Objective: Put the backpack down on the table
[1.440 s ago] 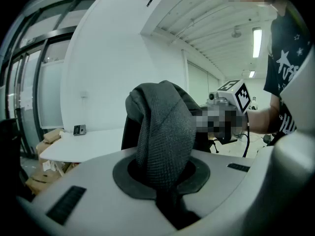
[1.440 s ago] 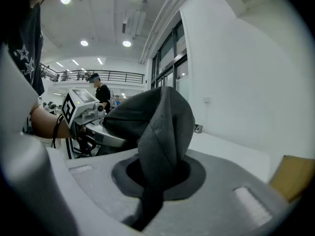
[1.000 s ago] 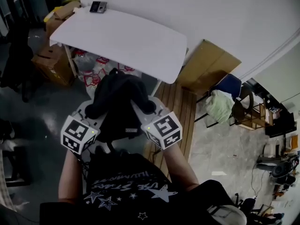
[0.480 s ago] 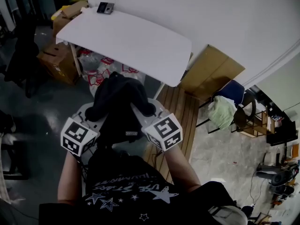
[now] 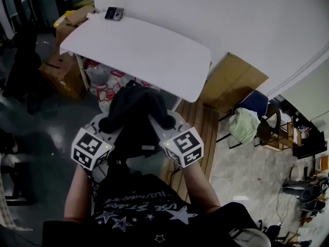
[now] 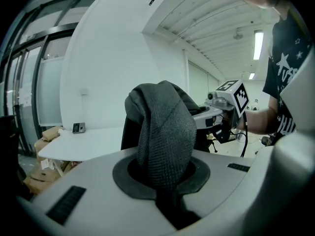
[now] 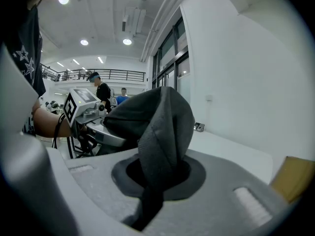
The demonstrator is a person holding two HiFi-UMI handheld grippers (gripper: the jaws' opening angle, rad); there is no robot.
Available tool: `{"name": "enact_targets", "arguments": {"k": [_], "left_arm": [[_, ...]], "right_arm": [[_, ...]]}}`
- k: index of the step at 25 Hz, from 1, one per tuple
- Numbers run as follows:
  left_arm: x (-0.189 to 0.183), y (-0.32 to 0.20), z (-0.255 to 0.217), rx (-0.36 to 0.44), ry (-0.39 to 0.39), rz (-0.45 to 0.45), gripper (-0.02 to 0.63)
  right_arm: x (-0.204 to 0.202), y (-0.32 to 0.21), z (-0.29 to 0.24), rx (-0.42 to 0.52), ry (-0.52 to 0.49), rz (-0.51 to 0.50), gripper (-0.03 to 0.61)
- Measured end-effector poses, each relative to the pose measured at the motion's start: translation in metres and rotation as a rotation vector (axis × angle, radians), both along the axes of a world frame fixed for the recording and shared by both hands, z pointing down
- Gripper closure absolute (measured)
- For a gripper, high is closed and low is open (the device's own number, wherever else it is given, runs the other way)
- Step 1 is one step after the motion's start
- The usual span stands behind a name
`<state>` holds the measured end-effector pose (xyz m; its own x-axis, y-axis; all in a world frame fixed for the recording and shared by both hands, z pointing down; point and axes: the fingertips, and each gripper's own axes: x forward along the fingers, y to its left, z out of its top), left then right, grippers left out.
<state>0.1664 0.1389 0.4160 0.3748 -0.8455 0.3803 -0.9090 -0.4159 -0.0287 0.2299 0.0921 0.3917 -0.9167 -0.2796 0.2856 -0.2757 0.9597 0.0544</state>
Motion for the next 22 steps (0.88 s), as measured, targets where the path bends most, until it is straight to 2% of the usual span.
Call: {"name": "enact_targets", "arguments": {"k": [6,22], "left_arm": [[-0.035,-0.025,-0.004,0.007,0.004,0.023,0.560],[-0.174,-0.071,-0.005,0.023,0.022,0.063,0.560]], "right_arm": [[-0.034,-0.023,-0.005,0.004,0.005,0.026,0.553],[-0.172,-0.065,-0.007,0.003,0.028,0.068,0.552]]}}
